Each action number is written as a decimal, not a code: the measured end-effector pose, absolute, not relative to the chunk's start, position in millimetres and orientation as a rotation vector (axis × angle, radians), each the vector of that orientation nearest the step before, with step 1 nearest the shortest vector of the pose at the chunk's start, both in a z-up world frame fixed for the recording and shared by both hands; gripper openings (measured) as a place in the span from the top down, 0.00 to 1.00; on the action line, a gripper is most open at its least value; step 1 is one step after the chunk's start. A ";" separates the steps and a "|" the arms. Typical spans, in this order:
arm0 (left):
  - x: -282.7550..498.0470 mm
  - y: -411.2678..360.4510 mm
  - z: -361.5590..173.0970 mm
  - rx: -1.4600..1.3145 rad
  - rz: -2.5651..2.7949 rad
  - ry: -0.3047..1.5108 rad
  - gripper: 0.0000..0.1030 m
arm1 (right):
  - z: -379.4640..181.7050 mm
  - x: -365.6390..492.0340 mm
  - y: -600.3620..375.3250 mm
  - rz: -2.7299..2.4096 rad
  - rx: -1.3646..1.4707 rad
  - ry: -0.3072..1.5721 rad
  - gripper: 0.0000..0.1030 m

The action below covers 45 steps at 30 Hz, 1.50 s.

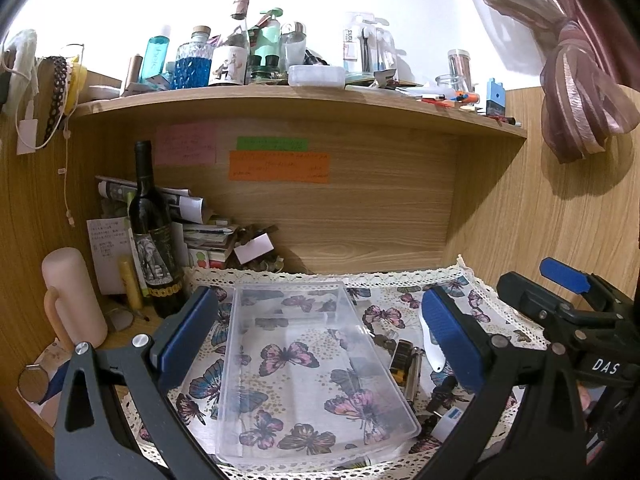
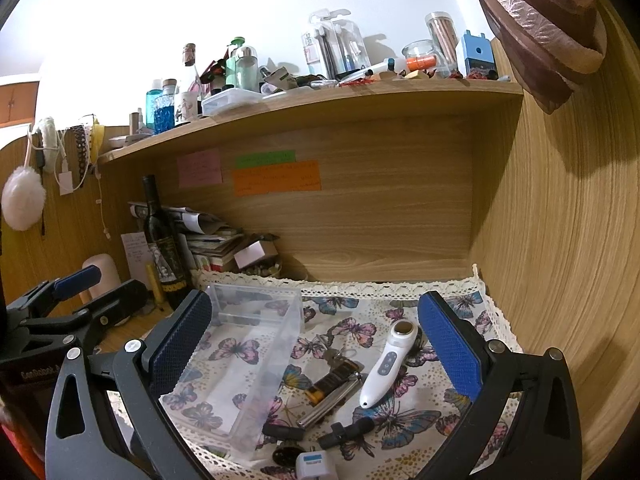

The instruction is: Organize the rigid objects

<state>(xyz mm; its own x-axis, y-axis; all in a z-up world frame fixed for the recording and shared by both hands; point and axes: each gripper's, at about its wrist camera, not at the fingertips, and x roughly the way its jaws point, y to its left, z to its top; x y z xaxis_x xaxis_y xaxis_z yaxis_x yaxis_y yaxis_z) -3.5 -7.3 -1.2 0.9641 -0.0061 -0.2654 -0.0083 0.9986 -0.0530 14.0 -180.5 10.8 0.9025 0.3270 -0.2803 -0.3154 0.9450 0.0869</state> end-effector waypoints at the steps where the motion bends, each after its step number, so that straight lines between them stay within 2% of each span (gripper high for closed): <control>1: -3.4 -7.1 -1.8 -0.053 0.001 0.269 0.00 | 11.3 14.1 -179.8 0.332 0.040 0.297 0.00; 45: 4.8 -1.3 1.3 -0.056 -0.035 0.288 0.00 | 11.2 20.4 -174.9 0.338 0.032 0.311 0.00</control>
<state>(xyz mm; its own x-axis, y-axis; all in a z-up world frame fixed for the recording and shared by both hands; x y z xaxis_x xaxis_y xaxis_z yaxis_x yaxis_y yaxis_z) 4.8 -1.3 1.3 0.9584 -0.0421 -0.2825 0.0261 0.9978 -0.0602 20.4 -174.9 11.2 0.8963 0.3309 -0.2952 -0.3210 0.9434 0.0828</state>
